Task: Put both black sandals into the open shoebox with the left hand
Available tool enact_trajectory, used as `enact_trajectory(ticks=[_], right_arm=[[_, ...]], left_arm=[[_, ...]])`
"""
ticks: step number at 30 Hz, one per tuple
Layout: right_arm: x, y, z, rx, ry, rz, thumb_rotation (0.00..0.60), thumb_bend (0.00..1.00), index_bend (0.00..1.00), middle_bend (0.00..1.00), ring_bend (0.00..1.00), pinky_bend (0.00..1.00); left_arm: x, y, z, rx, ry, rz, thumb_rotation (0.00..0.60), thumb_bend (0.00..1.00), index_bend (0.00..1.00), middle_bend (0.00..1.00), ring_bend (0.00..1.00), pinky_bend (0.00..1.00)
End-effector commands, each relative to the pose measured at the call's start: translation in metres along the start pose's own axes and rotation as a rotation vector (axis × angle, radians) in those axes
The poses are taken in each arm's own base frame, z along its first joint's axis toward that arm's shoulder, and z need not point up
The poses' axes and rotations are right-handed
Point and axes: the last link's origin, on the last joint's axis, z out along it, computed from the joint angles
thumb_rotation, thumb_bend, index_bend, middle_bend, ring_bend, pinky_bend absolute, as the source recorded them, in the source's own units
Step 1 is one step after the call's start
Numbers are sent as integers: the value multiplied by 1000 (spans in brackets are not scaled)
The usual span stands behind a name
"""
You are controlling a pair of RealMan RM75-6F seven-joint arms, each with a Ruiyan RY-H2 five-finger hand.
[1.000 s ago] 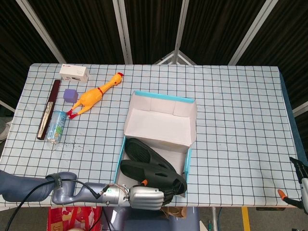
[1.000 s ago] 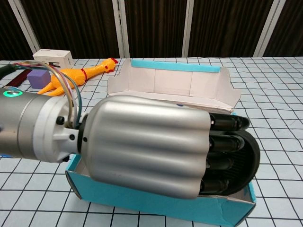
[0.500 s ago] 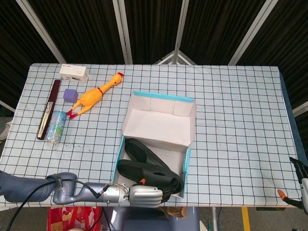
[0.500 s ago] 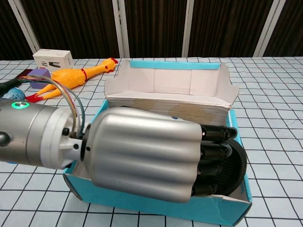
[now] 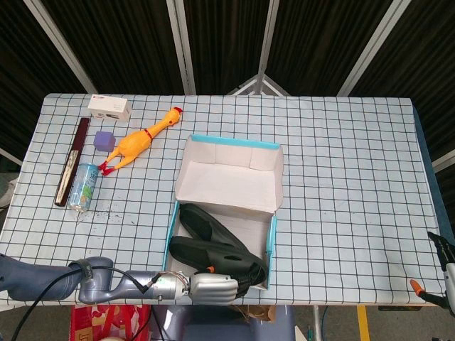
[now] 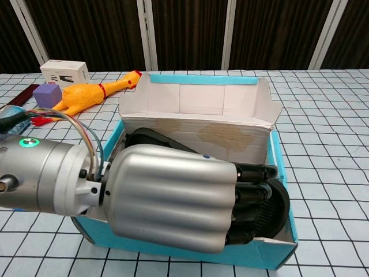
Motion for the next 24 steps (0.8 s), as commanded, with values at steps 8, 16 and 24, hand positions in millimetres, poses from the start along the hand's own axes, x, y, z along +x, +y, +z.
enact_trajectory(ticks=[8, 16, 24], right_arm=[[1, 1, -1, -1, 4, 3, 600, 254, 87, 118, 144, 87], [1, 1, -1, -1, 6, 3, 600, 254, 86, 118, 144, 87], [2, 3, -2, -4, 11, 5, 600, 254, 86, 118, 144, 87]], left_arm=[[-7, 8, 2, -18, -17, -20, 600, 528, 443, 725, 226, 170], [-13, 18, 5, -39, -28, -38, 600, 528, 441, 724, 226, 170], [-20, 23, 3, -29, -58, -80, 600, 528, 433, 723, 226, 170]])
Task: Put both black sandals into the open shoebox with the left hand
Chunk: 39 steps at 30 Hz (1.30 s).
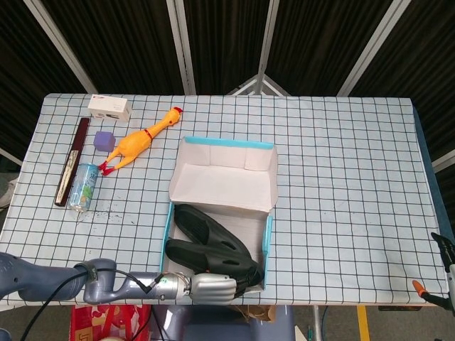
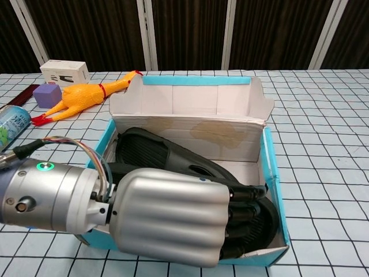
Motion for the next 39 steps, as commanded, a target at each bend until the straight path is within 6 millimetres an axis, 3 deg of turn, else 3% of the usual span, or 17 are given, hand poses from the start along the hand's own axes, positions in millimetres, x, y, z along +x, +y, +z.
enact_trajectory(ticks=[1, 5, 23, 39], right_arm=[[0, 0, 0, 0, 1, -1, 600, 254, 87, 118, 144, 87], [0, 0, 0, 0, 1, -2, 600, 254, 87, 118, 144, 87], [0, 0, -1, -2, 8, -2, 600, 254, 87, 118, 144, 87], [0, 0, -1, -7, 7, -6, 600, 254, 87, 118, 144, 87]], left_arm=[[-2, 1, -1, 7, -11, -13, 600, 528, 431, 722, 226, 170], [-10, -2, 3, 20, -48, -35, 600, 528, 424, 719, 226, 170], [-11, 8, -3, 12, -105, -59, 600, 528, 404, 687, 226, 170], [-20, -15, 16, 114, -29, -6, 600, 425, 372, 594, 219, 170]])
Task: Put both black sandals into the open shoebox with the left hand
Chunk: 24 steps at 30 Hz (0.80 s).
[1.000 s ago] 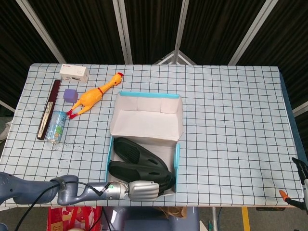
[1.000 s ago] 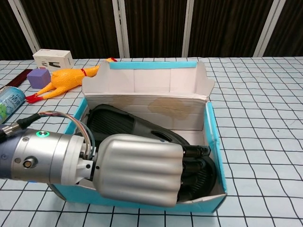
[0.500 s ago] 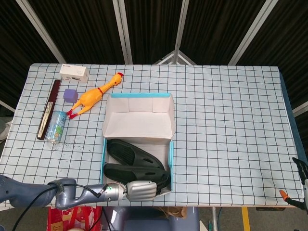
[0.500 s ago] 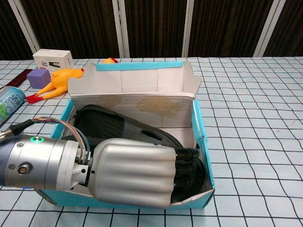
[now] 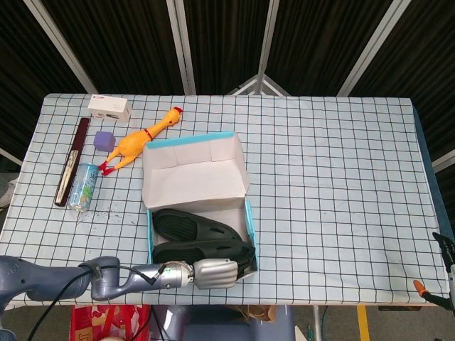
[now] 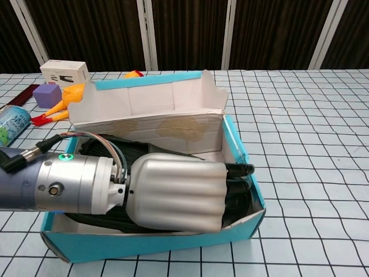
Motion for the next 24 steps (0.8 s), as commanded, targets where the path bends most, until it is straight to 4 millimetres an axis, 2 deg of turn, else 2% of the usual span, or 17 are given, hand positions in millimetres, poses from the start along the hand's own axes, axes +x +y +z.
enact_trajectory(ticks=[1, 4, 15, 24], right_arm=[[0, 0, 0, 0, -1, 0, 600, 254, 87, 118, 144, 87], [0, 0, 0, -1, 0, 1, 600, 254, 86, 118, 144, 87], [0, 0, 0, -3, 0, -1, 600, 254, 87, 118, 144, 87], [1, 1, 0, -7, 2, 1, 600, 254, 87, 118, 144, 87]], left_arm=[[1, -4, 5, 31, 31, 6, 600, 419, 369, 590, 219, 170], [-2, -7, 7, 40, 28, 11, 600, 383, 359, 568, 214, 170], [-12, -13, 13, 38, 39, 62, 600, 380, 350, 565, 213, 170], [-9, -19, 19, 51, 83, 79, 600, 370, 337, 522, 196, 170]])
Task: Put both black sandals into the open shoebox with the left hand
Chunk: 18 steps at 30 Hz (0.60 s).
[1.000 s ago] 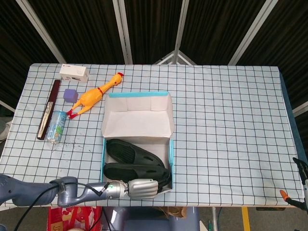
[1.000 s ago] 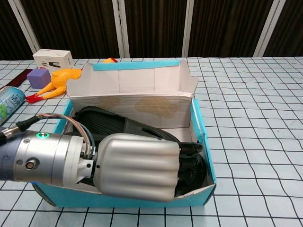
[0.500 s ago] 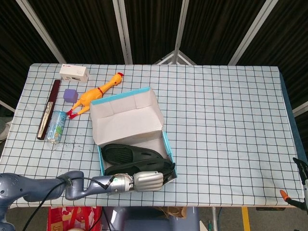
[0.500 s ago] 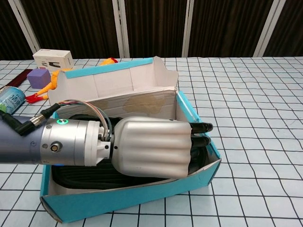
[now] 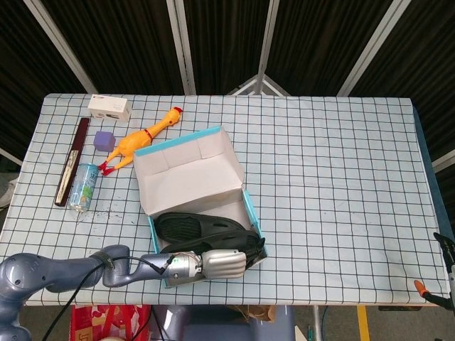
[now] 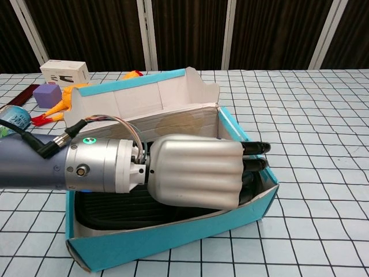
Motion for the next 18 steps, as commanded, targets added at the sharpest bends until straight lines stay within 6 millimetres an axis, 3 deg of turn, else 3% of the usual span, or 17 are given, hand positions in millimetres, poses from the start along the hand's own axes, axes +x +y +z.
enact_trajectory(ticks=[1, 18], right_arm=[[0, 0, 0, 1, 0, 0, 600, 254, 87, 118, 144, 87], [0, 0, 0, 1, -2, 0, 600, 254, 87, 118, 144, 87]], left_arm=[[1, -3, 0, 2, 5, 7, 600, 362, 331, 510, 192, 170], [6, -10, -11, -43, -95, 36, 597, 188, 84, 192, 36, 123]])
